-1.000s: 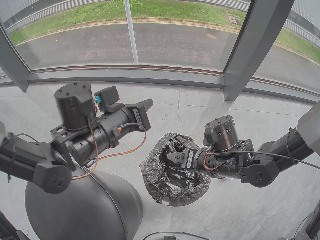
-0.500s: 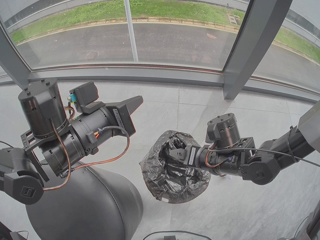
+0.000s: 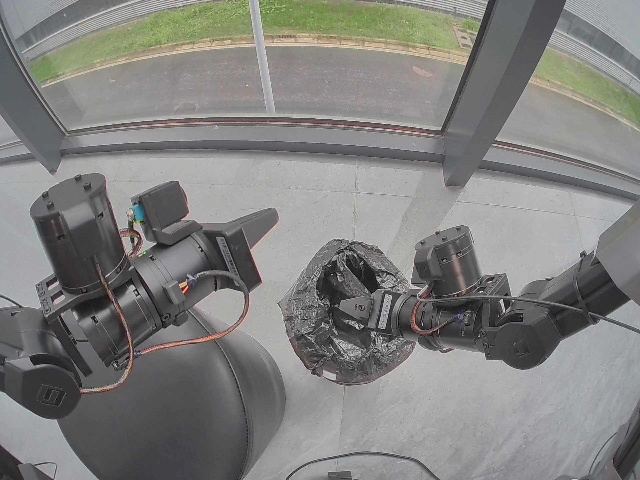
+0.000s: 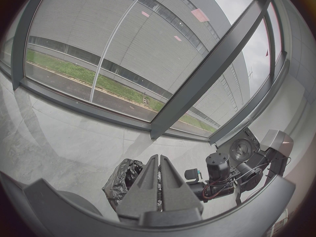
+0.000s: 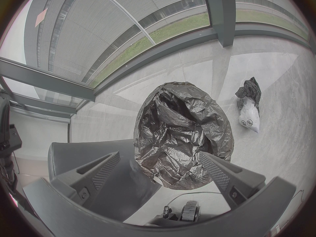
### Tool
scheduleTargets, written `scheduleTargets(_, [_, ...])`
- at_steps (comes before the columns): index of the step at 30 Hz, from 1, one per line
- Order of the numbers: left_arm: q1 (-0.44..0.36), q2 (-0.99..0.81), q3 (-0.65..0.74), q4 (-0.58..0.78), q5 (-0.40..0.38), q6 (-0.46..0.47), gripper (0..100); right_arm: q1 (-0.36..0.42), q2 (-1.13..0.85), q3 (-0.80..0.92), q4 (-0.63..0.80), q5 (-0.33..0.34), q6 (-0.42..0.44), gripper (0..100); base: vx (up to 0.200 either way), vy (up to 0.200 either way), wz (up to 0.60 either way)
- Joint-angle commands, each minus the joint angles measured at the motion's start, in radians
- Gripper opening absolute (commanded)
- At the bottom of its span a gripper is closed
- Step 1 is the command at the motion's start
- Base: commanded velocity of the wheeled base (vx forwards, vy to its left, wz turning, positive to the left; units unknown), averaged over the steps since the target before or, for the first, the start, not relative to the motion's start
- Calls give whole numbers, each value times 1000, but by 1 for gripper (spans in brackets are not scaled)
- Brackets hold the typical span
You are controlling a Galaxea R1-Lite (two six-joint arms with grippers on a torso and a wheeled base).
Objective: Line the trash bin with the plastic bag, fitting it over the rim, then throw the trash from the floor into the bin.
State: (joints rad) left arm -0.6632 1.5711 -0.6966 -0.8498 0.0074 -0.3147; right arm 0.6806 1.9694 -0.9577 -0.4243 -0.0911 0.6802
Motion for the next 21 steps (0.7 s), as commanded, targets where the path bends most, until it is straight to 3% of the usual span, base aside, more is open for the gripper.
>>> scheduleTargets(1, [10, -13, 34, -2, 0, -3, 0, -1, -1, -1, -2, -1, 1, 100, 0, 0, 0])
scheduleTargets(4, [16, -6, 48, -2, -1, -1, 0, -4, -3, -1, -2, -1, -1, 100, 0, 0, 0])
scheduleTargets(19, [-12, -11, 51, -18, -1, -12, 0, -9, -3, -1, -2, -1, -1, 100, 0, -200, 0])
scheduleTargets(21, [-21, -8, 58, -35, -1, -11, 0, -9, -1, -1, -2, -1, -1, 100, 0, 0, 0])
